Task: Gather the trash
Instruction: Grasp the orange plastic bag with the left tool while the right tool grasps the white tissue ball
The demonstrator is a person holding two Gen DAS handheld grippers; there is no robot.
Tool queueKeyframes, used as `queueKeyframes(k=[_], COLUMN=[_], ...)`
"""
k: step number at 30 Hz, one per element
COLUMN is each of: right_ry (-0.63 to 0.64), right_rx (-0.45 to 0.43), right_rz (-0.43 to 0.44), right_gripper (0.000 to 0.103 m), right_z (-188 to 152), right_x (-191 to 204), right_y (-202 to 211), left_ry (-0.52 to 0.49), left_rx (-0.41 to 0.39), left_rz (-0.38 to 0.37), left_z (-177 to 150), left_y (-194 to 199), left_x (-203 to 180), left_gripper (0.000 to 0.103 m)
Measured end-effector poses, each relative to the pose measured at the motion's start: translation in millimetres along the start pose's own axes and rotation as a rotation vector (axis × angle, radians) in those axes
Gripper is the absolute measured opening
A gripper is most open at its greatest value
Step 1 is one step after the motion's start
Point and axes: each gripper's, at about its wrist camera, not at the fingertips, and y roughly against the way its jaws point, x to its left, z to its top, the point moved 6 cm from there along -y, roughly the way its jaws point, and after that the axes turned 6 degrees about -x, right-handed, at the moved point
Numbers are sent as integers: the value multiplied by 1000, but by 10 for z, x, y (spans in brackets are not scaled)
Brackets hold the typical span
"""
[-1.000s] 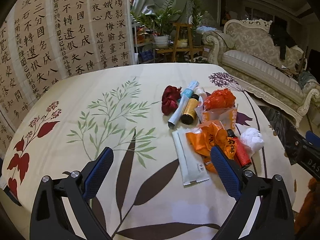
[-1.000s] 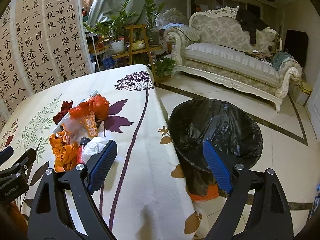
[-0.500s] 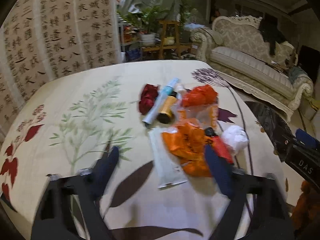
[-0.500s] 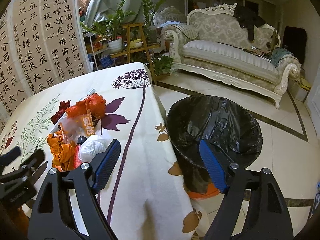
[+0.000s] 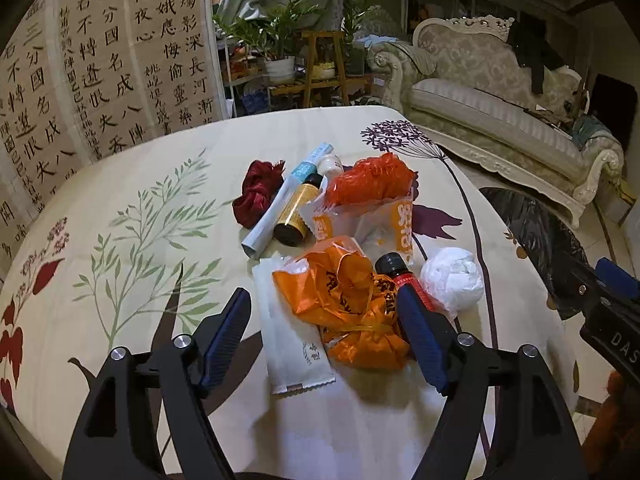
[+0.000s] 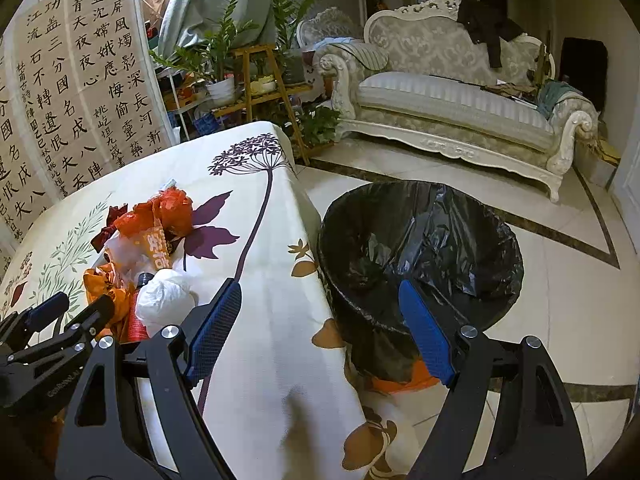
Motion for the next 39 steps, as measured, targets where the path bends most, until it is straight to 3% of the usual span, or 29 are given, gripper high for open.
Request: queueKeyframes(k=[3,9,13,17,21,32,36,39], right_ry=[0,2,2,9,19,84,121,141], right_rx=[5,5,12,14,9,8,28,40], right_rz=[9,16,18,22,29,99,136,153], right_gripper=[79,79,79,79,79,79,64,63], right_z=[-22,-28,-40,-49,-35,-21,-39,-61], right_x=[14,34,51,90,148,560,796,935], right_y=[-14,-6,-32,-32,-15,21,-20,-66], left_ry=[-26,9,-12,14,15,21,36,57], left_rx=[-13,40,13,16,-3,-83,-87,-85], left_rz=[4,-41,-11,-89,-101,-77,-43,-22], left_z=[11,-110,-102,-119,-91,66,53,38], left_y=[-2,-18,-19,-16,41,320,324,303], left_x=[-44,-30,-13,-20,-3,194,366,503], left_gripper=[70,67,66,40,34,33,33,33])
